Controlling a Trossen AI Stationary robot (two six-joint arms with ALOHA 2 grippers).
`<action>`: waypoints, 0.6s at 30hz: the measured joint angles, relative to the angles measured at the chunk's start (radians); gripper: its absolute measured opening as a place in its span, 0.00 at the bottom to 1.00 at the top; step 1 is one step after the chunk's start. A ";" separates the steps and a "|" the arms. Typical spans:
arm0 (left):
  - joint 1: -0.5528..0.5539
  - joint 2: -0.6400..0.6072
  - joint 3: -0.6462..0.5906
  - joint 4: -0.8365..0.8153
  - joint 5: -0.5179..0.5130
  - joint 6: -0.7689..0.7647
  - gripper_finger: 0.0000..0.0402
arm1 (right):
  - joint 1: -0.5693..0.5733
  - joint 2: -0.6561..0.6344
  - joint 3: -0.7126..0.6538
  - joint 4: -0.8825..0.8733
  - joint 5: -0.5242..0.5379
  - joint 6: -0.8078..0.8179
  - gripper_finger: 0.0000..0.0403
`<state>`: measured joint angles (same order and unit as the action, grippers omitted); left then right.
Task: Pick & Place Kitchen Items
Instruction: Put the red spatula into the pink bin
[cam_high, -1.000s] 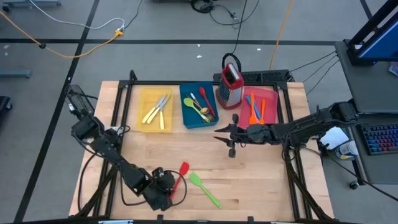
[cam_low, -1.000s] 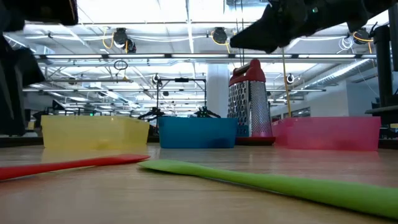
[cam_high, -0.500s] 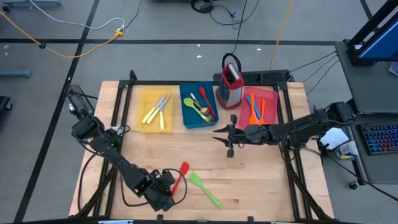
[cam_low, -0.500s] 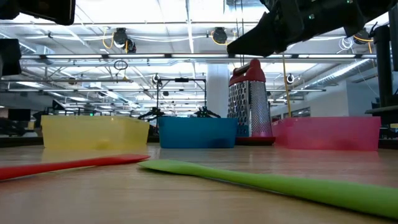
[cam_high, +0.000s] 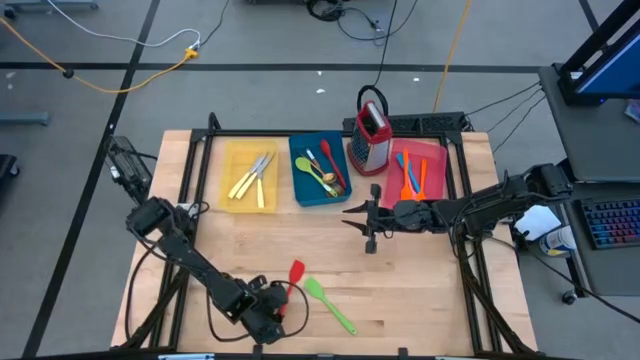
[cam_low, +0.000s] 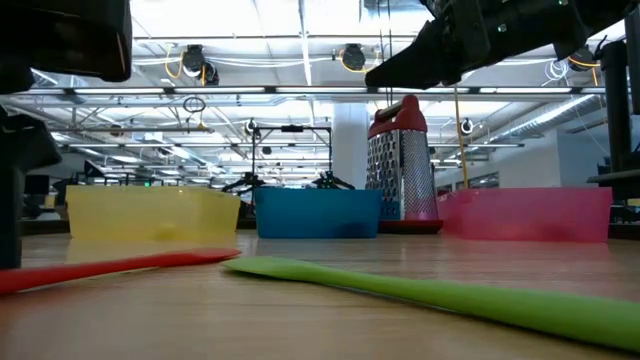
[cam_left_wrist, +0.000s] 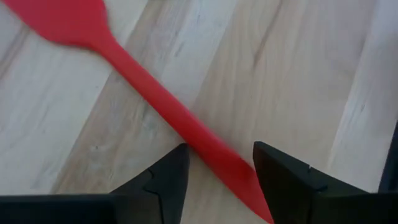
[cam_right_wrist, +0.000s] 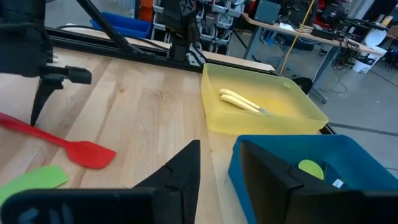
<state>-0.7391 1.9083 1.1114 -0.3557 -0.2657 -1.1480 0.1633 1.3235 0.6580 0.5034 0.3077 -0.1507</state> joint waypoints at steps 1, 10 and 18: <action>0.000 0.000 0.000 -0.002 -0.004 0.014 0.47 | 0.000 0.000 0.001 -0.002 0.000 0.003 0.26; 0.012 0.002 0.000 -0.079 -0.043 0.146 0.44 | 0.000 0.000 0.001 -0.007 -0.001 0.039 0.26; 0.062 -0.001 -0.008 -0.145 -0.019 0.197 0.35 | 0.002 0.000 0.001 -0.014 -0.002 0.137 0.25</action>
<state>-0.6772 1.9076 1.1038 -0.5004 -0.2845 -0.9508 0.1650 1.3235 0.6586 0.4889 0.3061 -0.0140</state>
